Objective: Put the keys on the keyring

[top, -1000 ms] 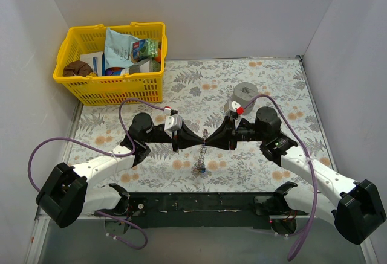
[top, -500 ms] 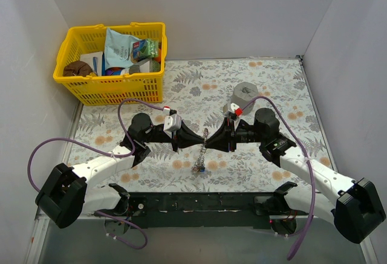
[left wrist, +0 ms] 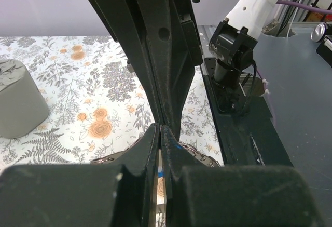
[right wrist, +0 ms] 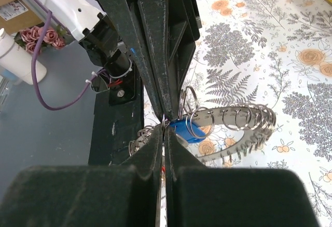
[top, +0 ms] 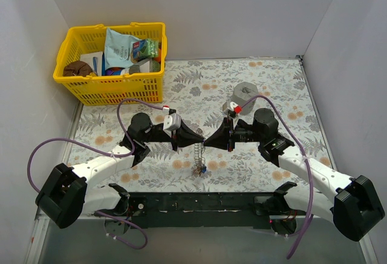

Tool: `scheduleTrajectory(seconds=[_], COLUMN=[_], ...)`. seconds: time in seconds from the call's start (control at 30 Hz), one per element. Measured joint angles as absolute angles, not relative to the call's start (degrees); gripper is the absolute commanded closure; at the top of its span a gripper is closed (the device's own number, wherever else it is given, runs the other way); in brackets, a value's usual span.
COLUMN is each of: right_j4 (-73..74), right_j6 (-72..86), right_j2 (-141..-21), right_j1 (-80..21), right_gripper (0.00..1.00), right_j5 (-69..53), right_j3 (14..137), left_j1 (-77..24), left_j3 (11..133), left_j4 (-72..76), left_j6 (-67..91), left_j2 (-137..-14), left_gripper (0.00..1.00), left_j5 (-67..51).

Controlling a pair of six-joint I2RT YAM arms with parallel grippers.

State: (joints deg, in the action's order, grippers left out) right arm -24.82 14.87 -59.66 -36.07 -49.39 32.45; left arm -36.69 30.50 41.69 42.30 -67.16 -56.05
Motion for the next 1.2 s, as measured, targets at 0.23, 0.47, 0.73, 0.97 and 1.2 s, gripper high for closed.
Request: scheduleTrajectory(seconds=[0.23,0.47,0.73,0.97,1.2], right_j4=[-15.25,2.04,17.21,21.28,20.27], right_j6=[10.07,1.08,-8.34,-12.43,-12.38], right_j2=[-60.84,-64.34,-69.43,-69.82,-68.58], right_j1=[-36.51,-36.42,-36.40,-36.40,-36.40], right_gripper=[0.99,0.99,0.99,0.99,0.99], right_j5=[-46.94,-42.11,-40.32,-41.78,-45.04], right_j3=[35.57,42.76,51.53,52.29,52.27], left_j1=[-36.64,-36.60,-36.60,-36.80,-38.28], left_j3=[33.04,40.27,49.80,52.18,53.45], left_j4=[30.72,13.69,-4.82,-11.75,-12.34], left_j6=[36.82,27.11,16.12,11.31,10.09], left_j2=[-66.32,-64.07,-70.15,-75.85,-78.39], left_gripper=[0.70,0.53,0.52,0.59,0.65], left_j5=[-55.53,-54.50,-55.33,-56.86,-57.54])
